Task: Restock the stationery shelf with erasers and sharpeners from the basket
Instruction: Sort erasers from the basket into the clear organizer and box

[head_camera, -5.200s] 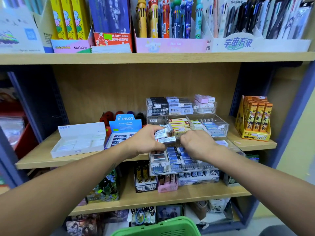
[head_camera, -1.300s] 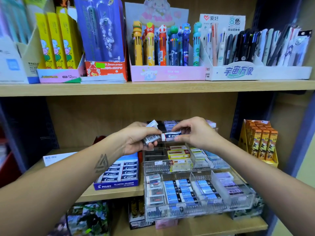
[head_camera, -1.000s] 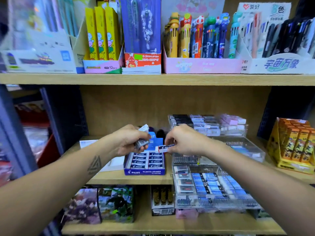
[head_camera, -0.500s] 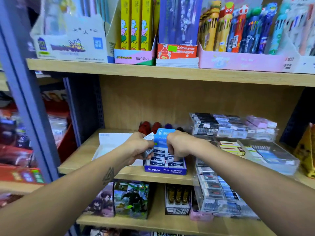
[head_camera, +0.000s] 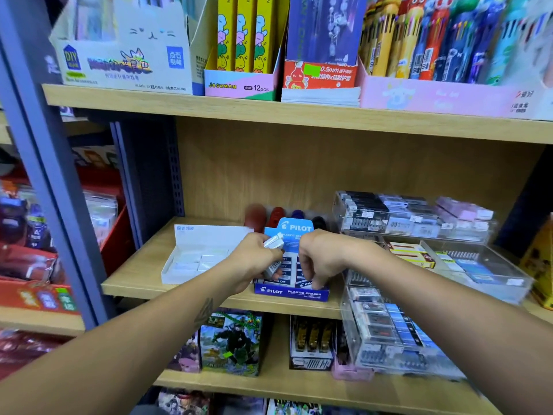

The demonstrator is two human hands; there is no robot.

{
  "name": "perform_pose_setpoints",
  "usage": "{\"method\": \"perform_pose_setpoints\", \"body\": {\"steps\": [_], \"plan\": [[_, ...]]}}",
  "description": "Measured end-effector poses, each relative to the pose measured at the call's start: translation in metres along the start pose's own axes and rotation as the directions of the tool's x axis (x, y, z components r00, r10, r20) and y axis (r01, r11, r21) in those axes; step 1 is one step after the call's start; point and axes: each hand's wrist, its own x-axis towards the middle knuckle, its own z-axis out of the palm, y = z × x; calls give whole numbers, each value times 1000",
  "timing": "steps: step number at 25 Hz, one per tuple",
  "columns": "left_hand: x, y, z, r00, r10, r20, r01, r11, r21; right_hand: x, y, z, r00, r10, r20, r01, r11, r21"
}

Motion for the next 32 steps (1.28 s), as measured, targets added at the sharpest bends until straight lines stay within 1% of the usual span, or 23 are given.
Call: {"method": "perform_pose_setpoints", "body": {"steps": [2,4,5,8,11,14,15,16,17,18,19,20,21,22,24,27,30,32], "plan": [[0,-6,-3,998,35,-52,-40,993,-110,1,-1,3,1000,-1,2,1,1000,30],[1,-10,-6,995,34,-90,-53,973,-226,2,-3,5,999,3,42,-4,1000,27],[2,-11,-6,995,28,-92,-50,968,-246,3,-4,4,998,5,60,-5,1000,13],[-1,-9,-4,997,22,-68,-37,973,-227,3,-8,1,997,2,77,0,1000,-25],[-2,-7,-4,998,16,-57,-29,974,-227,3,-13,7,999,8,54,1,986,-165],[-3,-6,-6,999,12,-30,-18,976,-217,5,-16,8,999,28,43,-19,982,-189],[-4,-5,-7,1000,13,-11,-15,976,-215,5,-15,6,999,38,37,-32,987,-156],[-5,-3,-7,1000,18,17,-13,974,-227,4,-15,0,999,53,-3,-53,994,-95],[-6,1,-7,998,27,54,-12,966,-259,3,-12,-6,994,93,-63,-91,995,34],[-7,4,-7,995,43,95,-11,950,-312,0,-9,-11,980,156,-121,-124,964,235],[-9,9,-6,989,64,135,-9,928,-373,-4,-5,-16,966,214,-143,-125,876,465],[-11,15,-4,982,85,169,-5,904,-428,-11,-2,-18,964,230,-135,-86,747,659],[-13,20,-3,975,104,194,-2,885,-465,-18,4,-18,969,206,-134,-22,618,786],[-15,25,0,970,118,211,1,872,-490,-25,11,-18,972,179,-153,34,535,844],[-17,34,8,965,135,224,-2,860,-510,-38,28,-16,968,117,-222,139,489,861],[-20,48,23,956,151,253,-7,870,-493,-53,45,-14,950,81,-301,223,498,838],[-23,61,42,938,166,303,-1,879,-478,-69,60,-12,922,119,-368,273,474,837],[-24,68,54,930,137,340,43,880,-472,-82,74,-11,897,171,-407,295,452,842]]}}
